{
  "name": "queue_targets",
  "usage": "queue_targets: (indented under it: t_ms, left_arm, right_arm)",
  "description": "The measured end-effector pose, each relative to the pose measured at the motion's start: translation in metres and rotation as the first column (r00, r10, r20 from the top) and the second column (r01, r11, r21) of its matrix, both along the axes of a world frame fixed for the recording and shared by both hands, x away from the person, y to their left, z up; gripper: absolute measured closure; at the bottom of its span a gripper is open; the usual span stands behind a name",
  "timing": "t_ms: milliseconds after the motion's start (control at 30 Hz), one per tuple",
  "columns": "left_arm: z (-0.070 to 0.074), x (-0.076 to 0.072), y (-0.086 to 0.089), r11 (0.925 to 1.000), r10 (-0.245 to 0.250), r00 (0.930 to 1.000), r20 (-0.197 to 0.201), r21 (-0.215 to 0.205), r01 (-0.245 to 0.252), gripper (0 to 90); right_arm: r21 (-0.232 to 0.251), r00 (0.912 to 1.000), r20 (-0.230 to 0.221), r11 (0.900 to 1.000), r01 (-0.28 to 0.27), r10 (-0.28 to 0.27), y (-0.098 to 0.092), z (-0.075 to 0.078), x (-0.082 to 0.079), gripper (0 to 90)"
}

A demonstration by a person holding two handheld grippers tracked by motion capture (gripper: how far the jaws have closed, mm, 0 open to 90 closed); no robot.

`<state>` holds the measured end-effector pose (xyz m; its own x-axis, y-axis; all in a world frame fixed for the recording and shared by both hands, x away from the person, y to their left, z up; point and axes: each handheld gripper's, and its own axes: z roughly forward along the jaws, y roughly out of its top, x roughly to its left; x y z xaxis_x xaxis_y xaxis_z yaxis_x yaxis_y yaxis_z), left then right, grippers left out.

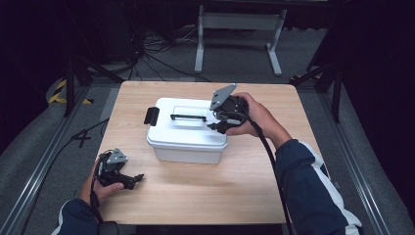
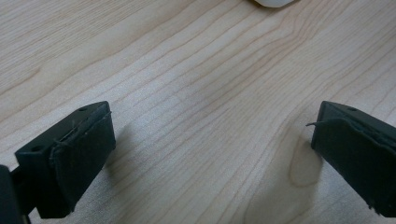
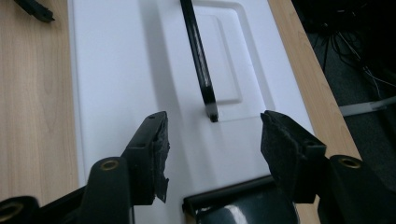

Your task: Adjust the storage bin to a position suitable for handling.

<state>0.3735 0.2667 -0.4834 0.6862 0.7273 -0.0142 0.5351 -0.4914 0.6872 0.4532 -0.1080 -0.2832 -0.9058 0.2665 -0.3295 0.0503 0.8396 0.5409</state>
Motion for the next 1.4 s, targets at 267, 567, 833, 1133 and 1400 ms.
queue_targets:
  t_ms: [267,567,833,1133,1400]
  left_arm:
    - [0.000,0.001,0.000,1.0000,-0.005,1.0000,0.004,0.000,0.005,0.1]
    - [0.000,0.001,0.000,1.0000,-0.005,1.0000,0.004,0.000,0.005,0.0]
    - [0.000,0.000,-0.001,0.9999,0.003,1.0000,-0.008,-0.010,-0.003,0.1]
    - [0.000,0.000,-0.001,0.9999,0.003,1.0000,-0.009,-0.011,-0.003,0.0]
    - [0.000,0.000,-0.001,0.9999,0.002,1.0000,-0.009,-0.011,-0.002,0.1]
  right_arm:
    - [-0.033,0.9997,-0.022,0.999,-0.007,0.006,0.016,-0.007,0.013,49.7]
    - [-0.074,0.9995,-0.028,0.997,-0.013,0.011,0.027,-0.012,0.021,65.0]
    - [-0.126,0.9999,-0.009,0.992,-0.014,0.013,0.039,-0.016,0.025,75.3]
    - [-0.183,0.9988,0.000,0.982,-0.048,0.049,0.048,-0.014,0.021,83.4]
    - [-0.173,0.9964,0.038,0.983,-0.068,0.076,0.049,-0.009,0.018,83.6]
